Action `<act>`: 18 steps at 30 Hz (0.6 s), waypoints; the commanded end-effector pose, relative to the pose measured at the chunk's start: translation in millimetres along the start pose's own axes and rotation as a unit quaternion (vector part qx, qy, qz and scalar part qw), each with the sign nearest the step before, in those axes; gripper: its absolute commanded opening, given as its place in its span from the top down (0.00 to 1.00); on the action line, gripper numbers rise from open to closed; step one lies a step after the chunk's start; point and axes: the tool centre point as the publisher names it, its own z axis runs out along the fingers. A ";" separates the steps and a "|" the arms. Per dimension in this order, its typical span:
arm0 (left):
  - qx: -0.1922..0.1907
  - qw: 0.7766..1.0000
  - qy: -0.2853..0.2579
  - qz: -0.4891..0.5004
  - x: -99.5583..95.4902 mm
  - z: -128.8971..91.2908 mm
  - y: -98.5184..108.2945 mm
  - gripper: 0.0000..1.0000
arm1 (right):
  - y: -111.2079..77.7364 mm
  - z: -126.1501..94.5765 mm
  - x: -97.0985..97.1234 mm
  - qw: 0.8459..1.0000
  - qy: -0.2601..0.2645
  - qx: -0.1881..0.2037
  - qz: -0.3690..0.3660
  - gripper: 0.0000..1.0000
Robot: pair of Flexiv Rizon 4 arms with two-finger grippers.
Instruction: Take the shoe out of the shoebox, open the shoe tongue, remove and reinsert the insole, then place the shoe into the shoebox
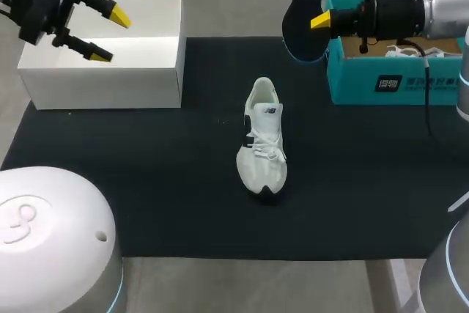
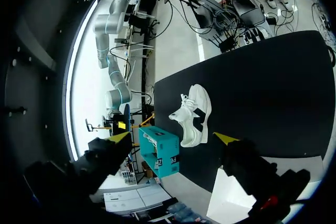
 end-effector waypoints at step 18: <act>-0.128 0.989 0.055 -0.044 46.9 -61.5 -22.5 0.00 | 13.4 1.3 3.3 0.999 0.006 -0.018 -0.044 1.00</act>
